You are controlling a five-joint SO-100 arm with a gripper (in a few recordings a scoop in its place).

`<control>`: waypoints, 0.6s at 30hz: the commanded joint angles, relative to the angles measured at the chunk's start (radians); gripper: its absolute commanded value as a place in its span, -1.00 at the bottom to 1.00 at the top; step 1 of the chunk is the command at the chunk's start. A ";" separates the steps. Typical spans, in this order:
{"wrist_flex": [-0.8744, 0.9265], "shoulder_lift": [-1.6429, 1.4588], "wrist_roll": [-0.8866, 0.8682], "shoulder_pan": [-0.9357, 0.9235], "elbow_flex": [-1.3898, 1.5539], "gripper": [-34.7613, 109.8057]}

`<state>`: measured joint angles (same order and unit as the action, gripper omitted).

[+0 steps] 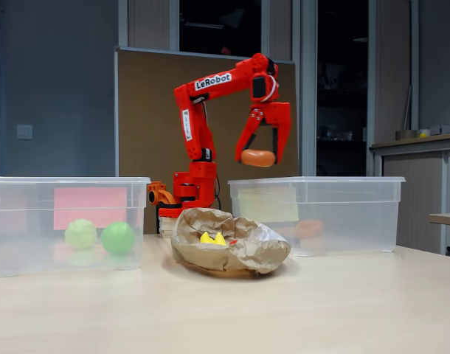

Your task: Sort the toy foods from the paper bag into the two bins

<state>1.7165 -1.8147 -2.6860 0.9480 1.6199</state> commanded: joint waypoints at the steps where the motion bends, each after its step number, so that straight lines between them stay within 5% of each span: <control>1: -0.054 0.077 -0.129 0.092 -0.075 -0.12; 18: -0.373 0.606 -0.184 0.127 -0.333 -0.09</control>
<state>1.3683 -1.2487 -2.8455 1.0584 1.3376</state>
